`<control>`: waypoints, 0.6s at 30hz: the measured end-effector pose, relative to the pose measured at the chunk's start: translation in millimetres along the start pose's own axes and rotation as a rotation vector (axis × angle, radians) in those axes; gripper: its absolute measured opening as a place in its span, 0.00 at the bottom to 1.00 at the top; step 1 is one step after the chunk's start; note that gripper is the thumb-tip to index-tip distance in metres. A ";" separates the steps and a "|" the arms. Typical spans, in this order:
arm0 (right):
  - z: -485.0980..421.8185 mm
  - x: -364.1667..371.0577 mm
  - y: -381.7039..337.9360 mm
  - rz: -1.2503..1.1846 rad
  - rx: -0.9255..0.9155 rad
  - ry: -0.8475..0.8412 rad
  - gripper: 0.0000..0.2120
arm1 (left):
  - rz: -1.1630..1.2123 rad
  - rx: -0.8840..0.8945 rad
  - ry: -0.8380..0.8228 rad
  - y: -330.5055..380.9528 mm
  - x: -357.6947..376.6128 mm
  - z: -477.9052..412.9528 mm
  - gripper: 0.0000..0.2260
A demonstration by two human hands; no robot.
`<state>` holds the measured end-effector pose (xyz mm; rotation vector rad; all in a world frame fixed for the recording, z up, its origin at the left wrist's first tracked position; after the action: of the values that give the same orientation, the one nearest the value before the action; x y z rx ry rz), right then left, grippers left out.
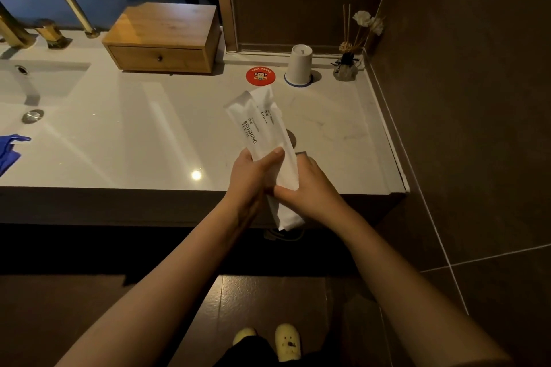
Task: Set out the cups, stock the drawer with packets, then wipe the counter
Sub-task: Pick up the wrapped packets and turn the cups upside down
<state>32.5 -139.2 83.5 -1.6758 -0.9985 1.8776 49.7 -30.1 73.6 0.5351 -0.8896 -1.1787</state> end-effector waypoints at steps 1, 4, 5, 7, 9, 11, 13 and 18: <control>-2.7 1.4 -0.9 -0.063 -0.004 -0.010 0.25 | 0.008 -0.002 0.019 2.9 -6.5 -1.5 0.15; -17.6 1.0 8.1 -0.287 0.060 0.039 0.14 | 0.072 -0.013 0.082 12.5 -32.2 -7.1 0.16; -25.5 -1.6 16.2 -0.310 0.096 0.098 0.12 | 0.110 -0.014 0.096 15.7 -41.6 -8.4 0.17; -43.7 -5.7 33.9 -0.267 0.145 0.198 0.14 | 0.155 -0.017 0.120 20.6 -58.9 -10.3 0.17; -65.0 -0.8 46.3 -0.242 0.151 0.197 0.22 | 0.178 -0.017 0.137 23.5 -72.5 -11.4 0.16; -88.2 11.0 54.5 -0.238 0.143 0.130 0.32 | 0.205 -0.010 0.137 26.5 -82.7 -11.8 0.15; -108.4 24.2 60.1 -0.208 0.136 0.081 0.37 | 0.215 -0.004 0.141 30.0 -91.8 -12.0 0.15; -132.5 49.1 69.8 -0.286 0.122 0.202 0.38 | 0.193 0.007 0.152 36.8 -114.0 -16.4 0.15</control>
<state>162.8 -118.6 -2.6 -1.5261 -0.9634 1.5219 70.4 87.8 57.1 0.5253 -0.7964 -0.9470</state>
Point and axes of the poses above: each hand's wrist, its own z-axis away from the middle knuckle, its own x-axis out of the palm, y = z × x, the point moved 6 cm from there along -z, towards the middle knuckle, and after that the axes turned 12 degrees about -x, right-handed, at the moved point
